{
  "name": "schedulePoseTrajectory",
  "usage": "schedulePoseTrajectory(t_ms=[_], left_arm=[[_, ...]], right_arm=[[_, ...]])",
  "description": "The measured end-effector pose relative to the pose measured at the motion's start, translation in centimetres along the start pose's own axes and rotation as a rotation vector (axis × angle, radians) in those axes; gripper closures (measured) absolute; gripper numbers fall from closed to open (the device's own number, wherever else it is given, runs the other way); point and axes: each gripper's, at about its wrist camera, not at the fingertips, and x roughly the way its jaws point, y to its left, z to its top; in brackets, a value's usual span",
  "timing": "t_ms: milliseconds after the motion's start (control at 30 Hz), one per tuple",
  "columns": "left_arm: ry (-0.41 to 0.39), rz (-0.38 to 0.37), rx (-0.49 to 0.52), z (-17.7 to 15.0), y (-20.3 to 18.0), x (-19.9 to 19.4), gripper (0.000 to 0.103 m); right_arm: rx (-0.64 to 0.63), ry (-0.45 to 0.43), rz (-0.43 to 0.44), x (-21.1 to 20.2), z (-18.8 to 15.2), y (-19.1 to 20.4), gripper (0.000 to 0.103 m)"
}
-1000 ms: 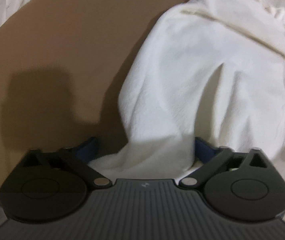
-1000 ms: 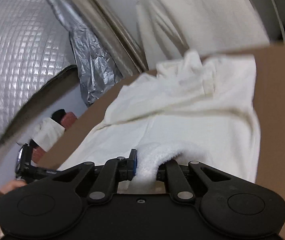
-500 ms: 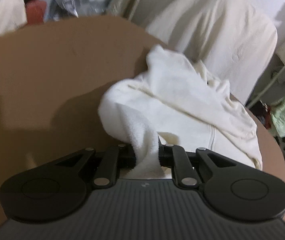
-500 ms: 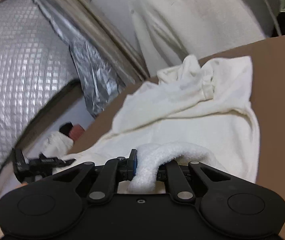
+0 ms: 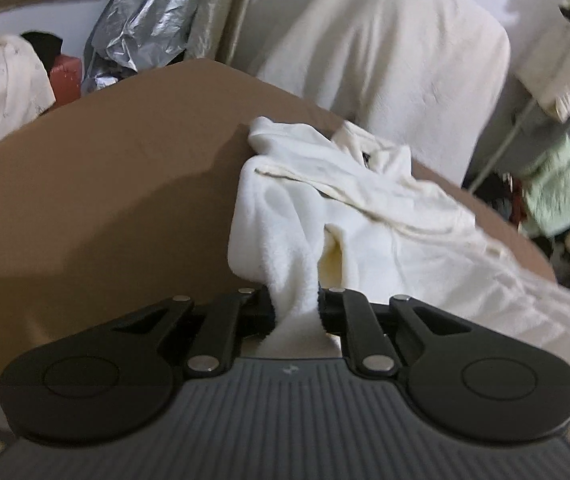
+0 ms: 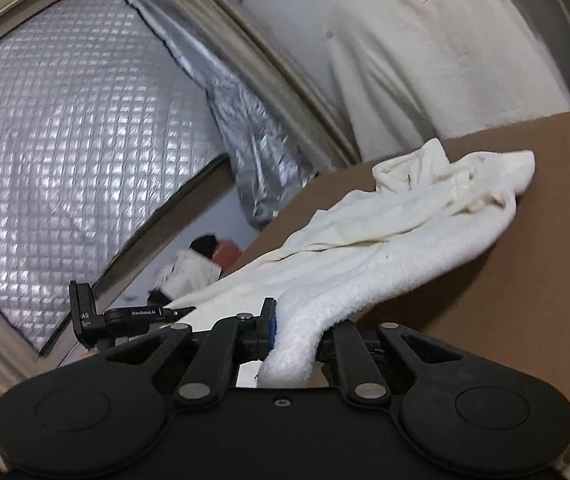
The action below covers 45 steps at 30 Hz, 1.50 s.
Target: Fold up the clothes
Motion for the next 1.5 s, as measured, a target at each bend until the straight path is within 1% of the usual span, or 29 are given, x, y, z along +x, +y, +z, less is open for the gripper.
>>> schedulePoseTrajectory(t_ms=[133,233,267,333,400,433,467,533,600,667,733,767,800,833,867,900,933,967,1033,1067,1100,1133,1200,1300,1367,1400,1433,1467,1500], left_arm=[[0.049,0.019,0.041,-2.0,0.2,-4.3,0.092],[0.019,0.052,0.019,-3.5,0.4,-7.6,0.092],[0.011,0.048,0.007,-3.8,0.5,-8.2,0.092],[0.025,0.032,-0.032,-3.3,0.9,-7.6,0.092],[0.027,0.04,-0.042,-2.0,1.4,-5.3,0.092],[0.031,0.057,-0.035,-1.0,1.7,-3.5,0.092],[0.028,0.069,-0.038,-0.1,2.0,-1.7,0.091],[0.025,0.062,-0.092,2.2,3.1,2.3,0.091],[0.017,0.06,-0.13,4.5,3.9,6.1,0.091],[0.009,0.128,-0.083,7.1,3.1,9.7,0.09],[-0.014,0.143,-0.057,9.6,2.1,13.0,0.084],[-0.029,0.143,-0.073,10.3,2.1,14.4,0.076],[-0.037,0.135,-0.109,10.9,2.6,16.3,0.055],[-0.033,0.128,-0.137,10.9,3.0,18.1,0.045],[-0.032,0.136,-0.171,10.6,3.9,19.6,0.036],[-0.034,0.149,-0.194,9.6,4.6,20.9,0.036],[-0.035,0.162,-0.216,8.5,5.3,22.1,0.036],[-0.042,0.141,-0.235,7.2,6.0,22.8,0.036],[-0.044,0.067,-0.261,5.7,7.4,23.4,0.035],[-0.045,0.037,-0.261,5.4,8.0,23.4,0.035],[-0.068,0.041,-0.26,5.7,8.4,23.0,0.035],[-0.094,0.05,-0.259,6.1,8.9,22.5,0.035],[-0.161,0.019,-0.282,6.8,9.8,21.3,0.035],[-0.131,-0.062,-0.301,7.3,10.9,21.0,0.035],[-0.075,-0.045,-0.259,7.1,10.4,21.0,0.035],[-0.046,-0.034,-0.237,7.0,10.1,21.0,0.035],[-0.04,-0.045,-0.244,6.5,9.8,20.9,0.035],[-0.038,-0.059,-0.255,6.0,9.6,20.7,0.035],[-0.017,-0.099,-0.245,5.9,9.2,20.8,0.035]], right_arm=[[0.005,0.075,-0.012,-3.8,-0.9,1.8,0.092],[0.05,0.069,-0.009,-6.2,-1.0,1.2,0.092],[0.065,0.067,-0.008,-7.1,-1.0,1.0,0.093],[0.094,0.061,-0.006,-8.7,-1.0,0.6,0.093],[0.094,0.005,-0.018,-8.2,0.2,-1.5,0.093],[0.098,-0.015,-0.021,-7.4,0.8,-2.5,0.093],[0.114,-0.035,-0.017,-5.9,1.7,-4.0,0.092],[0.151,-0.054,-0.027,-2.7,3.7,-6.6,0.093],[0.146,-0.063,-0.085,1.3,6.1,-8.5,0.093],[0.124,-0.073,-0.141,5.5,9.1,-9.2,0.093],[0.131,-0.091,-0.188,9.4,12.0,-10.4,0.092],[0.132,-0.11,-0.199,10.8,12.9,-10.9,0.089],[0.131,-0.127,-0.208,12.2,13.8,-11.5,0.085],[0.108,-0.111,-0.189,13.6,14.3,-12.0,0.072],[0.11,-0.069,-0.144,15.3,14.6,-13.2,0.035],[0.144,-0.055,-0.14,16.3,14.3,-14.5,0.02],[0.171,-0.057,-0.172,16.7,13.8,-15.4,0.021],[0.167,-0.036,-0.211,17.0,13.1,-16.3,0.021],[0.09,-0.016,-0.315,16.8,11.8,-17.3,0.021],[0.099,-0.014,-0.325,16.3,11.4,-17.9,0.02],[0.108,-0.011,-0.336,15.9,11.0,-18.5,0.021],[0.118,-0.008,-0.345,15.4,10.6,-19.1,0.021],[0.141,-0.012,-0.327,14.7,10.8,-19.5,0.02],[0.045,-0.011,-0.33,15.5,11.5,-18.9,0.021],[-0.044,0.008,-0.359,16.6,11.7,-18.7,0.021],[-0.092,0.032,-0.376,17.2,11.7,-18.7,0.021],[-0.136,0.062,-0.373,17.9,11.5,-18.7,0.021],[-0.185,0.114,-0.337,18.6,11.3,-18.9,0.025],[-0.217,0.165,-0.316,19.4,11.1,-18.9,0.029]])
